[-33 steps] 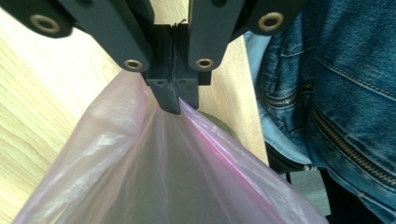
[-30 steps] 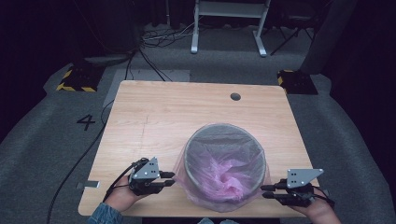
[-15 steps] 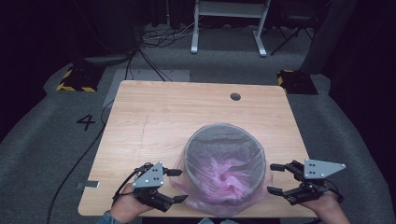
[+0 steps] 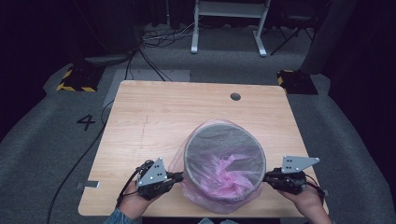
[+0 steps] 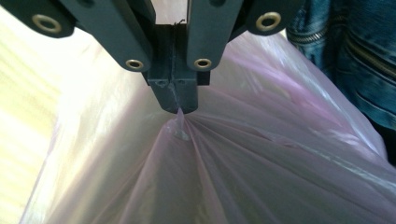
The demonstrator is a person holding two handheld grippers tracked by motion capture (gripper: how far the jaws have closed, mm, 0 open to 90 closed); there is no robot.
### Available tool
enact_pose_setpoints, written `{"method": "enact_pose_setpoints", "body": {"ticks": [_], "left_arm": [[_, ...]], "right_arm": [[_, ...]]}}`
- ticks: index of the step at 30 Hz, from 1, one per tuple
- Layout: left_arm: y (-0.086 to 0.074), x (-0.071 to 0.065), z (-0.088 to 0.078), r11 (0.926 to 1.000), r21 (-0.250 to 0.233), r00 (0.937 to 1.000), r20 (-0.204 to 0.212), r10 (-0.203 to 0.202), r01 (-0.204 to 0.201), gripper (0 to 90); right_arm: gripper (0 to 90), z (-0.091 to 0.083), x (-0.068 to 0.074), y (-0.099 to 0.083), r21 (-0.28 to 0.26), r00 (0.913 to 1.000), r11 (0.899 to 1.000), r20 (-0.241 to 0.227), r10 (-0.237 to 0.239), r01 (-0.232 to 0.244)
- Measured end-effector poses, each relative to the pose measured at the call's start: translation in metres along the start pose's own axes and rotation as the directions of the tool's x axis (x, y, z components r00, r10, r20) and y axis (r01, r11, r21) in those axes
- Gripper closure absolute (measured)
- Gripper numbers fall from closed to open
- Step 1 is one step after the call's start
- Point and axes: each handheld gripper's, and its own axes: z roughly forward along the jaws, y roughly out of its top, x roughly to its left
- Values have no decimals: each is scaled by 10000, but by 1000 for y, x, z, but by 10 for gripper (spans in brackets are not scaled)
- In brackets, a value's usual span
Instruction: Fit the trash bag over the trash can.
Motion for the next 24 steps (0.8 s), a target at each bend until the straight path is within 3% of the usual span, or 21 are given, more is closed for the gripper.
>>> {"method": "enact_pose_setpoints", "body": {"ticks": [2,3,6,10,13,15,16,17,18,21,24], "left_arm": [[-7,8,1,9993,28,9992,-100,-381,381,900],[-12,16,2,9958,-71,9958,51,-910,911,900],[-17,26,3,9899,-284,9903,136,-1385,1388,899],[-13,30,3,9881,-428,9887,-203,-1488,1478,897],[-6,27,-4,9844,-1071,9902,46,-1395,1392,875],[-2,25,-5,9859,-1123,9920,-58,-1258,1243,864],[0,24,-3,9901,-871,9931,-320,-1128,1097,868],[0,23,2,9949,-313,9931,-650,-976,957,891],[-1,24,5,9955,34,9927,-744,-946,951,898],[-12,28,23,9855,1237,9913,-761,-1073,1162,900],[-23,29,34,9757,1775,9913,-519,-1210,1284,900]], "right_arm": [[900,3,-3,-5,68,9999,9999,103,121,-121],[900,4,-5,-8,37,9996,9998,178,211,-212],[900,5,-13,-14,28,9977,9985,405,550,-552],[900,8,-22,-19,-29,9948,9959,465,903,-903],[900,18,-21,-22,872,9944,9918,577,885,-934],[900,30,-21,-31,1570,9942,9819,355,1011,-1055],[900,32,-21,-33,1633,9937,9802,275,1089,-1120],[900,32,-20,-34,1582,9937,9810,267,1092,-1121],[900,30,-19,-32,1460,9939,9833,358,1046,-1088],[900,18,-18,-23,823,9935,9913,574,979,-1025],[900,6,-19,-15,265,9911,9954,981,895,-925]]}}
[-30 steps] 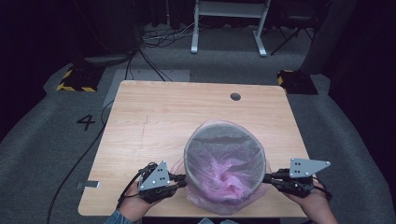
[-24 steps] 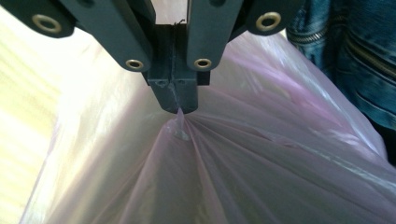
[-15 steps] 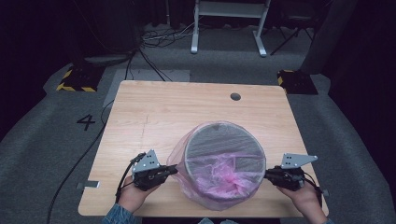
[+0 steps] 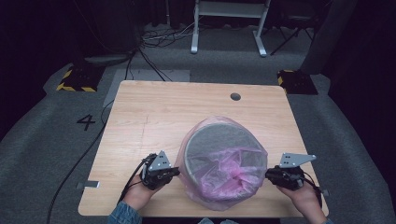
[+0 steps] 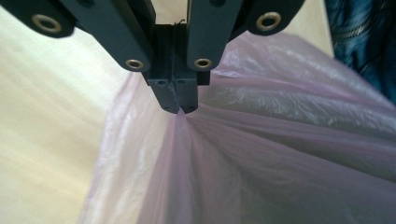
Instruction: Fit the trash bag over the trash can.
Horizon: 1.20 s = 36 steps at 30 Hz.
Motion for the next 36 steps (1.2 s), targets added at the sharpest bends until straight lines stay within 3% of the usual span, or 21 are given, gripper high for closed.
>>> {"method": "enact_pose_setpoints", "body": {"ticks": [4,8,10,12,14,16,17,20,22,26,29,31,33,34,36], "left_arm": [[-6,-5,7,9988,430,9993,291,222,-235,900],[-10,-7,4,9980,523,9978,581,328,-358,900],[-14,-10,7,9956,791,9983,347,472,-498,900],[-17,-9,7,9984,469,9979,577,293,-320,900],[-16,-4,-4,9992,-365,9982,572,-170,191,890],[-15,-1,-18,9945,-925,9959,802,-415,489,666],[-15,0,-29,9890,-1332,9952,824,-534,641,595],[-14,-1,-48,9750,-2109,9925,1126,-467,698,446],[-9,-7,-55,9679,-2476,9936,1117,-163,438,374],[11,-24,-51,9713,-2332,9951,744,651,-461,299],[22,-27,-44,9781,-1954,9962,358,796,-712,243],[28,-25,-38,9836,-1695,9968,390,692,-617,242],[31,-23,-34,9856,-1584,9964,492,684,-598,253],[32,-22,-33,9859,-1558,9949,692,728,-612,305],[32,-23,-33,9823,-1683,9923,781,961,-819,571]], "right_arm": [[899,-3,-5,-1,-418,9991,9987,290,295,-283],[900,11,-5,-9,525,9981,9975,-354,501,-482],[900,15,-4,-11,926,9979,9948,-440,474,-431],[899,12,-3,-8,690,9991,9971,-256,332,-314],[893,3,-1,-1,77,9995,9998,-252,209,-207],[679,-11,1,6,-733,10000,9973,56,5,-1],[628,-16,0,8,-990,9997,9951,226,-33,56],[520,-37,-6,10,-1546,9994,9879,331,-60,110],[490,-49,-11,12,-1638,9979,9864,646,-6,112],[460,-60,-14,25,-1795,9978,9837,666,20,100],[459,-68,-12,44,-2058,9975,9777,638,-288,414],[450,-72,-12,57,-2299,9981,9722,507,-346,453],[443,-73,-9,71,-2296,9958,9702,660,-635,771],[440,-72,-8,77,-2332,9952,9684,620,-760,884],[438,-69,-6,89,-2317,9936,9666,537,-993,1092]]}}
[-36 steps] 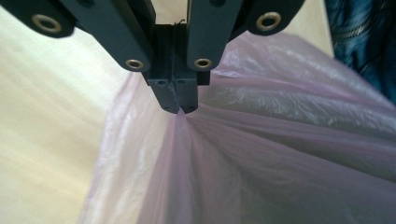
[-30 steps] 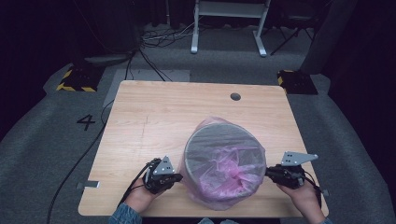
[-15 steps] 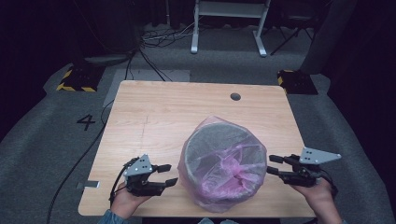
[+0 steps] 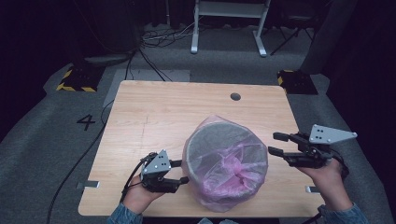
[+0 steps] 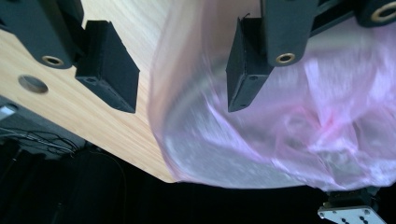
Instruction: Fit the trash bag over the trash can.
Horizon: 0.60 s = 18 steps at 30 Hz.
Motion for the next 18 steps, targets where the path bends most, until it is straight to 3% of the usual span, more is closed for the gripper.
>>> {"method": "enact_pose_setpoints", "body": {"ticks": [3,4,7,10,15,18], "left_arm": [[2,-1,-5,9996,-251,9998,-168,94,-99,863],[3,-1,-8,9991,-401,9997,-232,91,-101,896],[7,0,-16,9975,-675,9970,-759,159,-210,900],[10,2,-23,9954,-956,9926,-1213,-15,-102,900],[8,9,-35,9898,-1393,9886,-1421,-493,293,900],[8,14,-39,9875,-1530,9841,-1654,-644,389,900]], "right_arm": [[434,10,2,9,128,9995,9997,-216,-217,220],[434,13,4,11,129,9991,9995,-302,-289,293],[451,23,7,18,207,9973,9987,-577,-457,470],[552,34,6,21,754,9966,9941,-333,-753,776],[896,42,-2,25,1076,9976,9919,-259,-649,673],[899,49,-7,30,1121,9980,9917,-70,-621,625]]}}
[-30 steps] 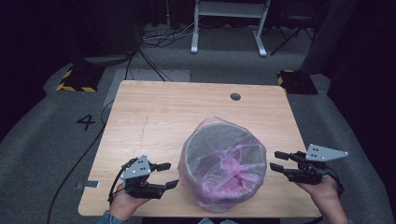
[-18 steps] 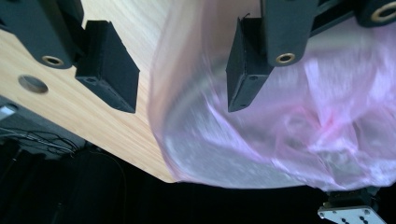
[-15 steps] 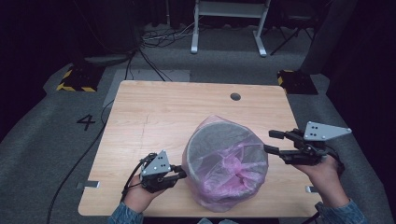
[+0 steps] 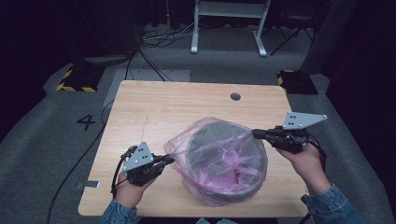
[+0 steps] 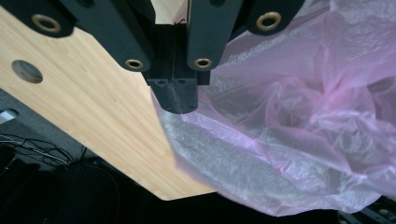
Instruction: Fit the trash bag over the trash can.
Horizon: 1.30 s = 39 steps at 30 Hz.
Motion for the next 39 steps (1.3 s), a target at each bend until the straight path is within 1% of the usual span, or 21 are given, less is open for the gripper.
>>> {"method": "enact_pose_setpoints", "body": {"ticks": [3,5,6,8,10,12,14,15,18,20,25,26,27,29,31,32,33,34,35,37,39], "left_arm": [[3,9,2,9999,-75,9994,-321,-143,141,900],[3,15,7,9994,67,9978,-571,-341,345,900],[2,19,10,9989,248,9967,-721,-381,400,900],[-2,25,22,9952,883,9933,-1107,-332,431,900],[-6,29,32,9887,1423,9913,-1281,-293,476,900],[-13,33,44,9779,2004,9914,-1258,-353,602,900],[-20,34,55,9624,2665,9909,-1332,-177,530,900],[-23,32,61,9518,3030,9909,-1341,-64,471,900],[-31,27,68,9345,3554,9916,-1268,264,206,900],[-35,24,69,9278,3730,9922,-1186,392,79,900],[-48,21,61,9233,3836,9968,-792,146,169,899],[-50,20,58,9261,3771,9964,-822,220,107,896],[-52,19,54,9361,3513,9953,-947,210,137,840],[-52,21,41,9537,2968,9950,-979,-205,489,630],[-49,22,27,9712,2222,9953,-625,-734,856,508],[-46,19,18,9795,1778,9954,-289,-912,949,467],[-43,17,14,9833,1553,9954,-36,-955,949,429],[-40,12,9,9878,1294,9954,298,-909,863,402],[-36,4,5,9922,1070,9954,641,-716,645,374],[-31,-7,3,9947,965,9938,1013,-463,365,346],[-26,-18,5,9947,1023,9915,1277,-246,115,327]], "right_arm": [[899,6,-7,7,-156,9998,9999,211,-49,52],[900,11,-14,10,-210,9992,9997,402,-70,79],[900,13,-18,11,-213,9992,9998,410,38,-30],[900,21,-28,12,-208,9989,9996,432,200,-192],[900,29,-37,10,-168,9986,9989,311,433,-428],[899,38,-44,7,-55,9977,9980,246,636,-635],[899,47,-51,2,32,9947,9948,98,1021,-1022],[899,51,-54,-1,83,9929,9928,32,1192,-1192],[899,60,-61,-12,336,9861,9857,-148,1654,-1649],[899,64,-63,-22,634,9812,9797,-236,1918,-1900],[896,60,-58,-53,1162,9741,9684,-240,2248,-2206],[862,54,-55,-59,1061,9722,9673,-173,2336,-2306],[787,48,-53,-61,978,9722,9677,-46,2341,-2325],[599,28,-47,-64,375,9765,9761,327,2130,-2142],[467,5,-39,-65,-453,9819,9848,813,1711,-1679],[422,-6,-35,-65,-767,9837,9850,799,1609,-1548],[377,-18,-30,-65,-1044,9869,9833,465,1543,-1488],[350,-24,-26,-66,-1109,9885,9830,221,1495,-1462],[319,-31,-21,-67,-1108,9897,9835,-41,1433,-1428],[273,-39,-11,-71,-967,9895,9859,-608,1308,-1362],[221,-41,-1,-76,-672,9869,9874,-846,1374,-1433]]}}
